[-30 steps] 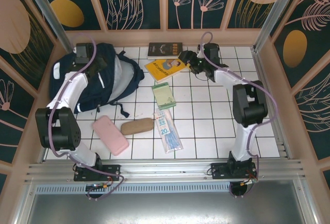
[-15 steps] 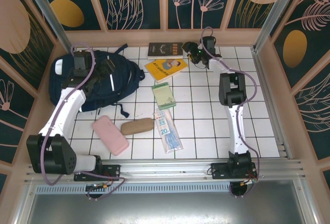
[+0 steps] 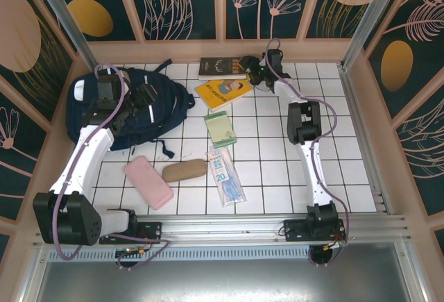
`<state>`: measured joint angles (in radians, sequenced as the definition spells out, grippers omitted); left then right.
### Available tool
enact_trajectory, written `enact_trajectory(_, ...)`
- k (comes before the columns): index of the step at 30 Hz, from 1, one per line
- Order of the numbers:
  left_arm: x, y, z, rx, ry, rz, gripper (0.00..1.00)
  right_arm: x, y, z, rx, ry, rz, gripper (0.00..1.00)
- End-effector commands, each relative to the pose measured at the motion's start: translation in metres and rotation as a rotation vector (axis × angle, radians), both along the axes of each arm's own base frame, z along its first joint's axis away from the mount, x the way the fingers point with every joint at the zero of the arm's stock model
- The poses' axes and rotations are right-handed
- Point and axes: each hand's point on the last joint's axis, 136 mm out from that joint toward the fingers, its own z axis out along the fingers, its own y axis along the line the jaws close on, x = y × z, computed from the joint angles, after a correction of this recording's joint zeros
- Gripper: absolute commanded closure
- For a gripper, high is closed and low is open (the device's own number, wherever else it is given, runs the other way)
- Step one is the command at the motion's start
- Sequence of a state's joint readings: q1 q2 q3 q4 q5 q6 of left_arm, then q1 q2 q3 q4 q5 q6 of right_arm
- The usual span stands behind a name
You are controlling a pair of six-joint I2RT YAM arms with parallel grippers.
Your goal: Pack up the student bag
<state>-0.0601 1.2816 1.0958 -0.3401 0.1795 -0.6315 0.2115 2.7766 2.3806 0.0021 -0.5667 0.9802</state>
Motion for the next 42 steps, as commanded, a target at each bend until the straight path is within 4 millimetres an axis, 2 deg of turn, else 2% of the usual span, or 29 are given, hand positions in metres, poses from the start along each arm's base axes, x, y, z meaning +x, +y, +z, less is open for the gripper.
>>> enact_trajectory(1, 0.002, -0.007, 0.007, -0.028, -0.028, -0.020, 0.36, -0.007, 0.020, -0.023, 0.049, 0.056, 0.039, 0.36)
enact_trajectory(7, 0.003, -0.009, 0.001, -0.037, -0.020, -0.024, 0.36, -0.006, 0.019, -0.015, 0.097, 0.041, 0.051, 0.79)
enact_trajectory(12, 0.001, -0.008, 0.008, -0.035, -0.038, -0.026, 0.36, -0.005, 0.015, 0.021, 0.092, -0.019, 0.052, 0.99)
enact_trajectory(17, -0.005, -0.009, 0.015, -0.043, -0.060, -0.032, 0.36, -0.008, 0.013, 0.071, 0.093, -0.097, 0.060, 1.00)
enact_trajectory(21, -0.013, -0.009, 0.023, -0.043, -0.084, -0.034, 0.36, -0.019, 0.012, 0.108, 0.080, -0.134, 0.080, 1.00)
enact_trajectory(26, -0.023, -0.012, 0.024, -0.050, -0.091, -0.058, 0.36, -0.052, 0.012, 0.146, 0.084, -0.176, 0.110, 1.00)
enact_trajectory(32, -0.033, -0.018, 0.030, -0.048, -0.114, -0.103, 0.34, -0.107, -0.001, 0.192, 0.091, -0.245, 0.140, 1.00)
enact_trajectory(37, -0.036, -0.046, 0.036, -0.024, -0.145, -0.241, 0.26, -0.162, -0.003, 0.220, 0.068, -0.310, 0.242, 1.00)
enact_trajectory(42, -0.028, -0.068, 0.042, 0.017, -0.167, -0.347, 0.24, -0.224, -0.003, 0.233, 0.077, -0.360, 0.368, 1.00)
